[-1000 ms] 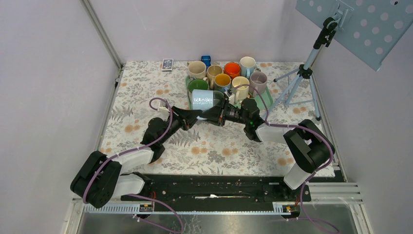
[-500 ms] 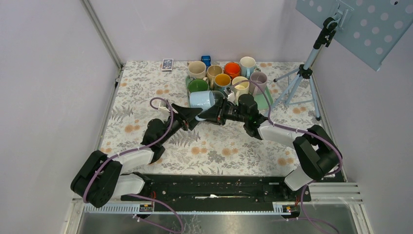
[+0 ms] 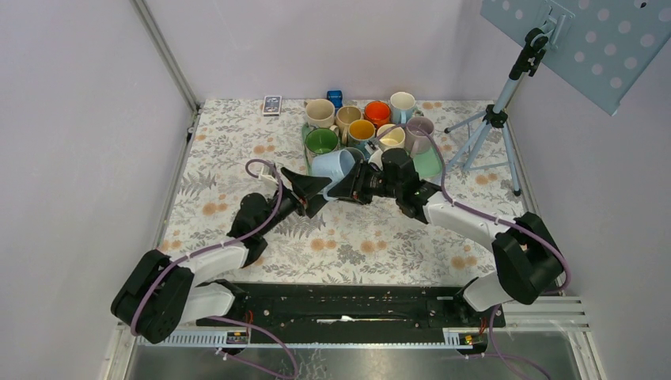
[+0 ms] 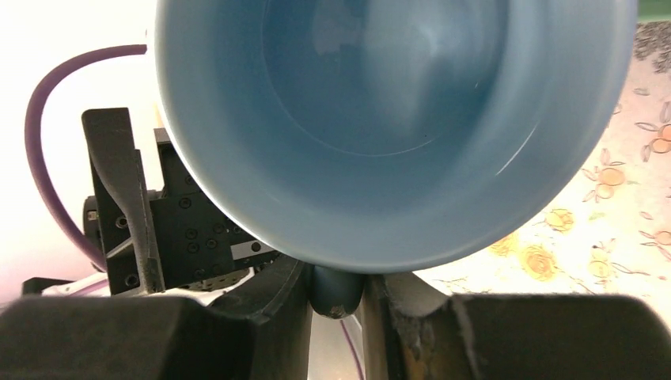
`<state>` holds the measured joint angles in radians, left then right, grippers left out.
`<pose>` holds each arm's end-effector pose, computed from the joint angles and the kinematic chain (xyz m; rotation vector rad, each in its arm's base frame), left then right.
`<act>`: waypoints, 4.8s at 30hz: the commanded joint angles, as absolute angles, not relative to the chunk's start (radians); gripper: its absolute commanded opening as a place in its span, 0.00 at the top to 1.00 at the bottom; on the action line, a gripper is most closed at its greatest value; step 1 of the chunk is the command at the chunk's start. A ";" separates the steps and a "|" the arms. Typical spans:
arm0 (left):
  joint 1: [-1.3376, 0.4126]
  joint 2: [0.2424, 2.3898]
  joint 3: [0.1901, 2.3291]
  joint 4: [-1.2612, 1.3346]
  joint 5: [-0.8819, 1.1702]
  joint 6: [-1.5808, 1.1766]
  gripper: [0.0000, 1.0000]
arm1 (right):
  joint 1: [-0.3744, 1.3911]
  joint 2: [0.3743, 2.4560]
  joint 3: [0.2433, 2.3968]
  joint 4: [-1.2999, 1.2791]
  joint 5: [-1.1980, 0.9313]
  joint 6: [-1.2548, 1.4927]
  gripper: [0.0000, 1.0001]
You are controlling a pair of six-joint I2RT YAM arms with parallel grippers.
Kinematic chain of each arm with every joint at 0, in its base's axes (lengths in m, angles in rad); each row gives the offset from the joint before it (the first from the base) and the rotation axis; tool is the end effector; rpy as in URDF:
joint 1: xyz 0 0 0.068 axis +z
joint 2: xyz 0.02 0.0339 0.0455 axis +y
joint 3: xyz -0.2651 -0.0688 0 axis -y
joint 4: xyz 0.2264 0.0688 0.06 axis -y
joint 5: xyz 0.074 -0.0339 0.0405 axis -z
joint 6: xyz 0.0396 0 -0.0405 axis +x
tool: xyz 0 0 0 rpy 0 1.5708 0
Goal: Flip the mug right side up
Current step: Turn over the cup at the center of the board, then place the cup on the tray.
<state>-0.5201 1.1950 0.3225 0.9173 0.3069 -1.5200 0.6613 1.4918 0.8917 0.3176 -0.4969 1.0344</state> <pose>0.1900 -0.1226 0.2303 -0.6167 1.7458 -1.7768 0.2443 0.2141 0.2691 -0.0037 2.1620 1.5525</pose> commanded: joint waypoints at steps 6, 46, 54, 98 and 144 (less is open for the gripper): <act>-0.521 1.144 0.382 0.865 0.322 -1.450 0.01 | 0.663 1.380 0.998 0.217 -0.349 0.839 1.00; -0.519 1.038 0.604 0.405 0.388 -1.166 0.01 | 0.507 1.277 1.089 -0.267 0.120 0.531 1.00; -0.515 1.049 0.611 0.405 0.405 -1.158 0.01 | 0.486 1.314 1.107 -0.209 0.304 0.479 1.00; -0.508 1.037 0.588 0.399 0.440 -1.175 0.01 | 0.421 1.538 0.944 0.270 0.433 0.377 0.92; -0.507 1.059 0.577 0.429 0.459 -1.190 0.01 | 0.431 1.596 0.905 0.148 0.151 0.637 0.48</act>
